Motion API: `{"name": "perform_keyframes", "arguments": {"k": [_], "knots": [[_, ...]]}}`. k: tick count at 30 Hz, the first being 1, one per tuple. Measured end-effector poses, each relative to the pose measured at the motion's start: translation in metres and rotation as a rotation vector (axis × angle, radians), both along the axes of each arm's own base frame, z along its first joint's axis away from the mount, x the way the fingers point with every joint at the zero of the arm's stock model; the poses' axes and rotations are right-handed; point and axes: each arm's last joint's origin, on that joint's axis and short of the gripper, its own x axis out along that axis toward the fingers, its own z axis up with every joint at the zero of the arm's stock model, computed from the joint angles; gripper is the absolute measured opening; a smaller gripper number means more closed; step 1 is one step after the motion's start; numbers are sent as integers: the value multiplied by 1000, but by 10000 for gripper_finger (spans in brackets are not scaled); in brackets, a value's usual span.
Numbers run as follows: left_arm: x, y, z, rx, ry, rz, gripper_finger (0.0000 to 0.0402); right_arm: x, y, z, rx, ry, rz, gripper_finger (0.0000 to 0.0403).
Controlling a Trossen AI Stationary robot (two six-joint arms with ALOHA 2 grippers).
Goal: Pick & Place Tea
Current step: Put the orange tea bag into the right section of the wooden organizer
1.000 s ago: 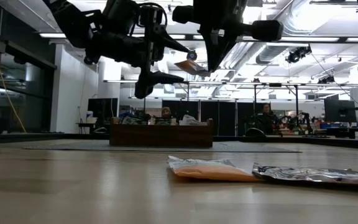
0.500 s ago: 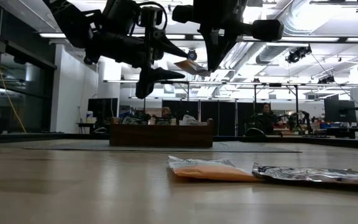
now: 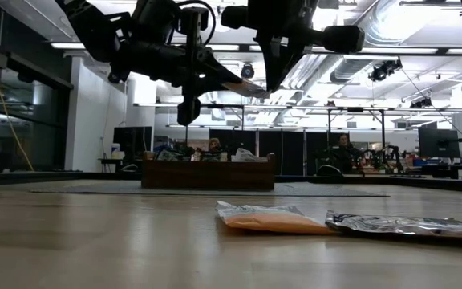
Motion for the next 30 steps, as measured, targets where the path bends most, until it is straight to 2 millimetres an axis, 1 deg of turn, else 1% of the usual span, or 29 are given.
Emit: {"name": "perform_keyframes", "arguments": {"k": [4, 9, 18, 30], "knots": [[0, 0, 0, 2, 0, -1, 5, 0, 0, 0, 0, -1, 0, 0], [0, 0, 0, 20, -4, -4, 3, 0, 0, 0, -1, -2, -2, 0], [0, 0, 0, 24, -4, -4, 1, 0, 0, 0, 14, -53, -84, 0], [0, 0, 0, 46, -7, -3, 0, -2, 0, 0, 85, -214, -368, 0]]}}
